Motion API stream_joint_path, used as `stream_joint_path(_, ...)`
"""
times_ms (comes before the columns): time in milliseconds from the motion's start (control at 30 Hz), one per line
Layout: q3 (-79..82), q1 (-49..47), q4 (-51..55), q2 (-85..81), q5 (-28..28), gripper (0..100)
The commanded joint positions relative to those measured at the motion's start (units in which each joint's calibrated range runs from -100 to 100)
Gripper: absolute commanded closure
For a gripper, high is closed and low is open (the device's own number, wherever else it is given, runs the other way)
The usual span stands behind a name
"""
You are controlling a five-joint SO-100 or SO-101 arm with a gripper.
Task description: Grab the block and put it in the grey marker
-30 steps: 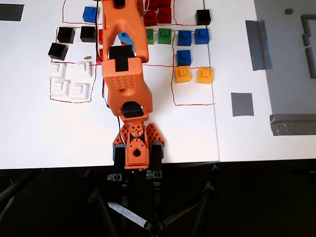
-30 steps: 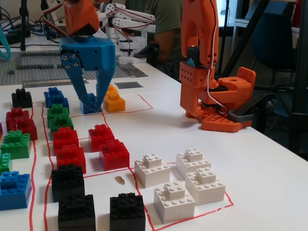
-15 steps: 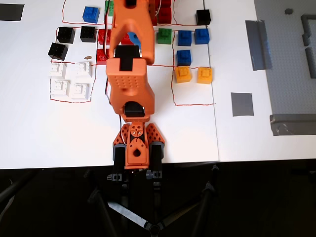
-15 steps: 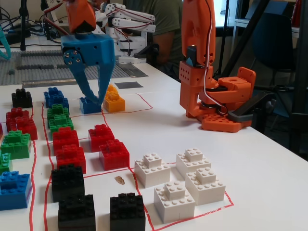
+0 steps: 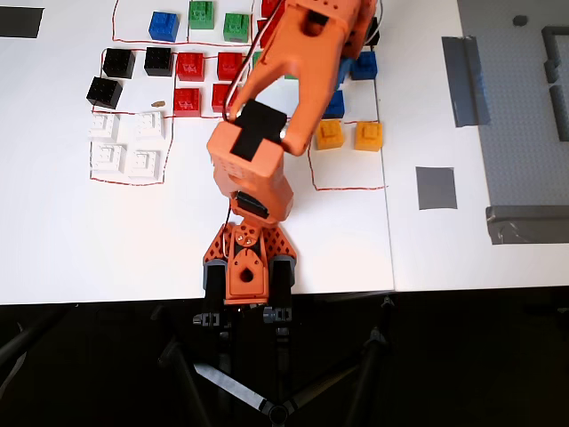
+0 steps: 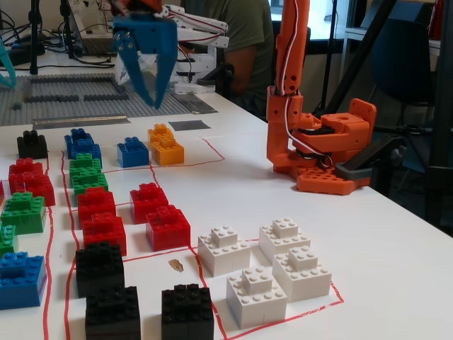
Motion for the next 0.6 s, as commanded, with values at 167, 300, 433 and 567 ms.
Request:
stream_joint_path(167,-1.3,6.9,6.0,-6.5,3.6,100)
stream_joint_path(300,2.2,8.9,5.6,-7.5,4.7,100)
stream_joint_path(433,4.8,8.8,5.5,-8.0,6.8,100)
stream_joint_path(567,4.9,8.6,5.4,-7.7,7.3,100)
